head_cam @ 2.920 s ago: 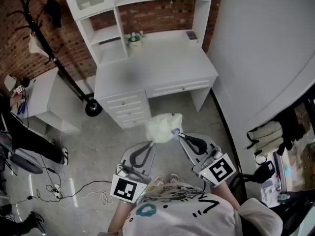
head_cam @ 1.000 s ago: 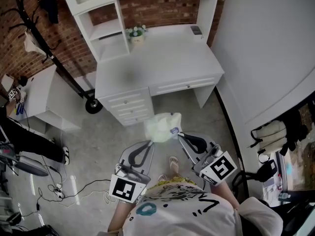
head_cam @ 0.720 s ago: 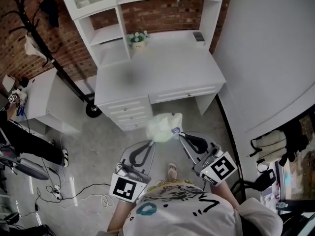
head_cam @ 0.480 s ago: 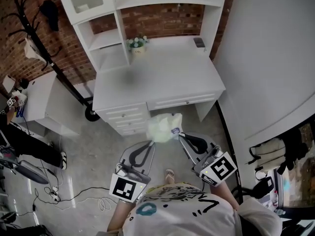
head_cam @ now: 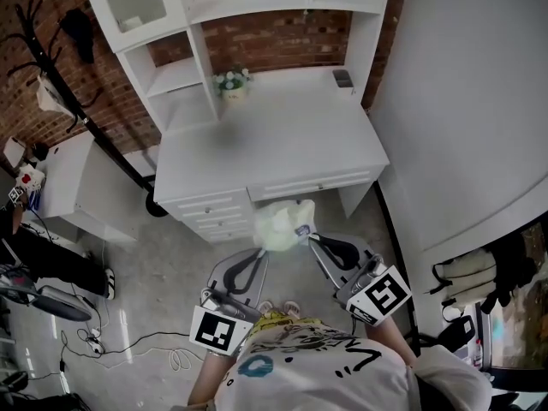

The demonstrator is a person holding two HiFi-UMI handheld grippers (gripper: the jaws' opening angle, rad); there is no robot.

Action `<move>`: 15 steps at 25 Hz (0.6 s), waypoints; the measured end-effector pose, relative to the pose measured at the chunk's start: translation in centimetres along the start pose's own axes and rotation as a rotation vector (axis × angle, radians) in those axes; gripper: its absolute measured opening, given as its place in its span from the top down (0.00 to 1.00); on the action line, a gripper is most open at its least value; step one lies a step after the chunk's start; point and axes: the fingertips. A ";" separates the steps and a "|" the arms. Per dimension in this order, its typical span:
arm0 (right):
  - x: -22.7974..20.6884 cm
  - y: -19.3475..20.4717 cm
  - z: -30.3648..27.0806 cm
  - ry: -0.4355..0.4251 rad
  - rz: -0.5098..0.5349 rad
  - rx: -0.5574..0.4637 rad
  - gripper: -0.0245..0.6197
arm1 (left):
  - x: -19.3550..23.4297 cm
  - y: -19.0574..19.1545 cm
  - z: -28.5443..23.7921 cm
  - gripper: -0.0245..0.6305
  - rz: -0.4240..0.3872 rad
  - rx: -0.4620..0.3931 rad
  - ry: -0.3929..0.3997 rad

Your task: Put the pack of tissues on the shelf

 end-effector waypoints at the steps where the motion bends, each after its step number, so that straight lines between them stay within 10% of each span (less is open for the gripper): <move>1: -0.2 0.1 0.0 0.003 0.001 -0.001 0.92 | 0.0 0.1 -0.2 0.93 0.000 0.003 0.004; 15: -6.9 1.1 -3.0 0.100 0.017 -0.005 0.92 | 3.7 1.7 -7.1 0.93 0.001 -0.011 0.096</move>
Point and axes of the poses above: the fingertips, and each gripper's own axes: z backward along the fingers, x to its left, y out of its underside, and after that the axes turned 9 degrees about -x, right-handed
